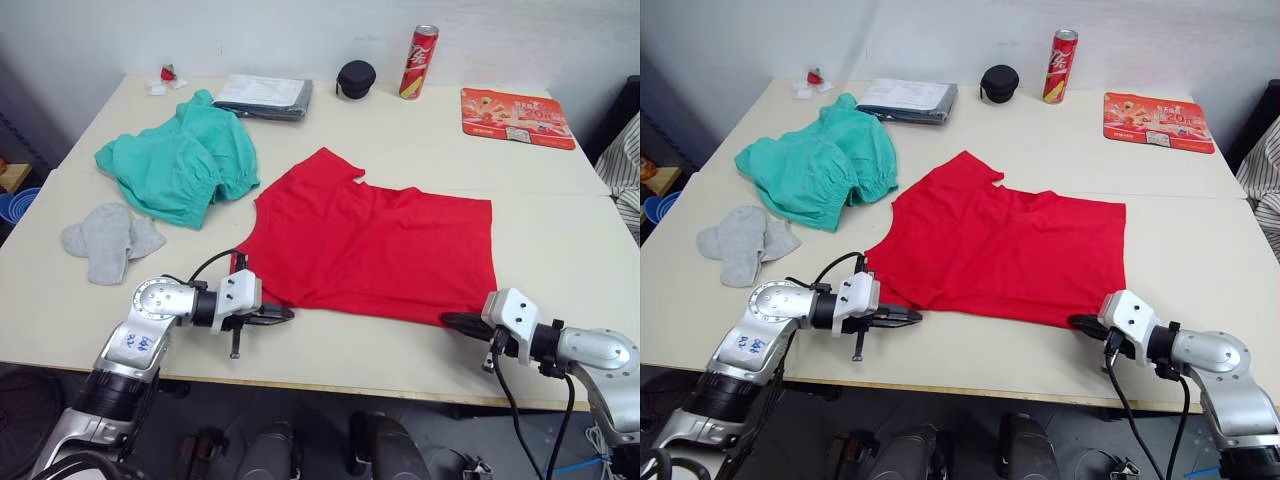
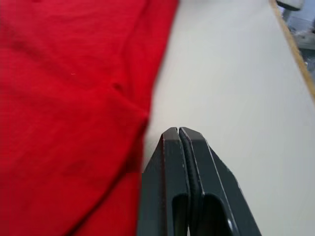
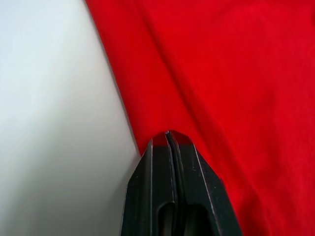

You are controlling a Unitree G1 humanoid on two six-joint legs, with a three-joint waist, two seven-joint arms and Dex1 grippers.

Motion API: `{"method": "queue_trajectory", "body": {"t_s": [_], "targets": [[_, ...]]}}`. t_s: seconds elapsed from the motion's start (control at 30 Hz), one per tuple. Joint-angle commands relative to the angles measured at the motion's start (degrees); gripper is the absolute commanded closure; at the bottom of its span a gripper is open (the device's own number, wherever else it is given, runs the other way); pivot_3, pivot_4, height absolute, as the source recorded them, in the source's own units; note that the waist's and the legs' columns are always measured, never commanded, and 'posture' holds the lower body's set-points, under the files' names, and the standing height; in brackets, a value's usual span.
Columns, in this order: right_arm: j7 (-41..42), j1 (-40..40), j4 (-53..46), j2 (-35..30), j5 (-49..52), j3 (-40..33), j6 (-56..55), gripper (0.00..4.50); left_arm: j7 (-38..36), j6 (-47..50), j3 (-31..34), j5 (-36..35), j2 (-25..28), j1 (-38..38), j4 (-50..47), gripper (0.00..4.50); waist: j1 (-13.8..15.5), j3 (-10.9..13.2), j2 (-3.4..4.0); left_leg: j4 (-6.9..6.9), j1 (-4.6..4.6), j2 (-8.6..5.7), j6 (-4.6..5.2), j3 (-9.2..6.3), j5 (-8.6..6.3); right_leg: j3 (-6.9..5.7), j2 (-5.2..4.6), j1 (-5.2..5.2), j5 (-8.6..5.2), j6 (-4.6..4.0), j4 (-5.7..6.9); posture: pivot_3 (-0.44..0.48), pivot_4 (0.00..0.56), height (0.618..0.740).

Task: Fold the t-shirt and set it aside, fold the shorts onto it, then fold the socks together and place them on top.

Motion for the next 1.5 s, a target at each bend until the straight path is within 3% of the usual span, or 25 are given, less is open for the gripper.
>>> {"method": "queue_trajectory", "body": {"t_s": [0.03,0.17,0.43,0.6,0.73,0.87,1.03,1.17,1.27,1.37,1.47,1.5], "targets": [[-0.90,0.14,1.29,0.06,0.25,-1.29,-1.32,4.48,2.11,-0.35,0.51,0.53,-1.17,-2.32,2.36,4.46,0.03,0.00,0.00,0.00,0.01,0.00,0.01,-0.02,0.00,-0.02,0.00,0.01,0.00,0.00,0.00,0.000,0.150,0.740],[-2.33,1.07,2.95,-0.05,0.19,-2.51,-2.08,4.48,5.55,1.04,2.35,-0.03,-3.40,-5.25,6.88,4.46,0.05,-0.01,-0.01,0.02,0.01,0.00,0.01,-0.02,0.01,-0.03,-0.01,0.03,0.00,0.01,0.02,0.000,0.150,0.740],[-12.65,2.17,5.01,1.57,-0.79,-8.43,1.05,4.48,16.66,-5.67,6.64,3.42,-5.00,-8.86,17.15,4.46,0.03,-0.01,-0.02,0.03,0.00,0.00,0.01,-0.04,0.01,-0.04,-0.02,0.04,0.01,0.02,0.04,0.000,0.150,0.740],[-11.69,4.29,-2.52,1.76,7.28,-13.90,5.79,4.48,7.97,0.16,13.37,-6.91,1.41,-3.03,5.91,4.46,-0.63,-0.01,-0.02,0.02,-0.01,0.04,0.00,-0.05,0.00,-0.03,-0.02,0.00,0.01,0.02,0.04,0.000,0.150,0.740],[-9.20,8.49,-10.37,0.02,7.27,-13.33,6.24,4.48,2.91,1.21,13.84,-8.08,7.97,5.75,-3.98,4.46,-1.26,-0.04,0.05,-0.11,0.06,0.07,-0.05,-0.09,-0.02,-0.03,-0.01,0.04,0.01,0.02,-0.02,0.000,0.150,0.740],[-7.55,13.19,-12.14,-1.65,4.13,-13.85,3.29,3.59,2.26,-1.26,14.23,-6.45,10.19,11.16,-7.32,4.50,-0.91,-0.04,0.05,-0.11,0.09,0.03,-0.05,-0.06,-0.02,0.03,-0.06,0.07,0.01,0.02,-0.20,0.000,0.150,0.740],[-8.91,14.09,-5.10,-3.70,-6.79,-9.66,-6.64,1.81,7.09,-6.71,10.81,1.69,8.60,11.12,-3.28,2.96,-0.35,-0.06,0.02,-0.11,0.08,-0.01,-0.03,-0.02,-0.05,0.07,-0.09,0.05,0.01,0.02,-0.25,0.000,0.150,0.740],[-9.45,10.57,0.70,-4.14,-9.84,-6.68,-8.44,1.81,8.65,-6.85,7.59,5.26,7.71,9.07,-0.48,2.96,-0.76,-0.13,-0.11,-0.11,0.11,-0.01,-0.04,0.00,-0.04,0.06,-0.06,0.04,0.01,0.02,-0.19,0.000,0.150,0.740],[-8.62,8.19,4.57,-4.83,-11.04,-4.34,-8.24,2.45,9.70,-6.08,5.20,8.75,7.97,7.75,2.31,2.92,-1.09,-0.28,-0.32,-0.11,0.21,0.01,-0.04,0.00,-0.04,0.06,-0.07,0.13,0.01,0.02,-0.17,0.000,0.150,0.740],[-8.05,6.90,5.98,-5.44,-10.70,-3.34,-8.38,3.47,10.43,-4.64,4.26,10.05,7.90,6.51,3.96,3.56,-1.18,-0.36,-0.38,-0.18,0.76,0.00,-0.03,-0.01,-0.07,0.09,-0.11,0.69,0.01,0.02,-0.27,0.000,0.150,0.740],[-7.93,6.84,5.75,-5.77,-10.12,-3.37,-8.01,4.49,9.86,-2.57,3.70,9.53,8.19,6.21,4.00,4.50,-1.17,-0.46,-0.34,-0.30,1.09,0.02,-0.26,-0.06,-0.39,0.09,-0.15,0.97,0.00,0.00,-0.36,0.000,0.150,0.740],[-7.89,6.95,5.76,-5.81,-10.06,-3.44,-7.92,4.49,9.01,-1.50,3.59,9.00,8.60,6.61,3.54,4.50,-1.18,-0.50,-0.31,-0.29,1.09,0.02,-0.28,-0.06,-0.39,0.09,-0.15,0.97,0.00,0.00,-0.35,0.000,0.150,0.740]]}}
